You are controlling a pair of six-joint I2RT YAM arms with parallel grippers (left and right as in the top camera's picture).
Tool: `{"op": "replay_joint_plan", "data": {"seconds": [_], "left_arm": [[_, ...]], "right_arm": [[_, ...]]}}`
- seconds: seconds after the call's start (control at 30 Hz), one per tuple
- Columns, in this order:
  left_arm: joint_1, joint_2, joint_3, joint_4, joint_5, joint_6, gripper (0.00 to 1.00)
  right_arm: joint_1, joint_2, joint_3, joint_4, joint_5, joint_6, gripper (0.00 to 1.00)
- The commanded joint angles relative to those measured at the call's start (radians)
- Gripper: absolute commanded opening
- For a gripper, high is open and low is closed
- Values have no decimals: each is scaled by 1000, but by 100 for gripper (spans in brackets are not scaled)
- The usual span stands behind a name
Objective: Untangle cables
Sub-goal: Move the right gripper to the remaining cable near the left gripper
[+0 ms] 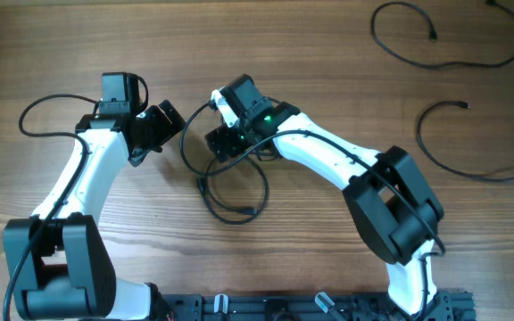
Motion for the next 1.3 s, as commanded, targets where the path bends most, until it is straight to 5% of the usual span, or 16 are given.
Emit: {"op": "replay_joint_plan", "data": {"seconds": [0.0,0.2,0.57,0.9,1.27], "left_arm": [[5,-18,-3,1,-6,2,100],[5,-18,-3,1,-6,2,100],[5,-18,-3,-3,-6,2,100],[5,-18,-3,-15,37,3,100],[-16,-18,-3,-19,401,397,92]], "right_arm": [[-2,66,-2,36,46,31,90],[-2,98,-2,37,101,39,82],[-2,102,-2,15,157,39,4],[-50,-87,26,-72,158,57,4],[-82,-378,26,-77,190,54,4]]}}
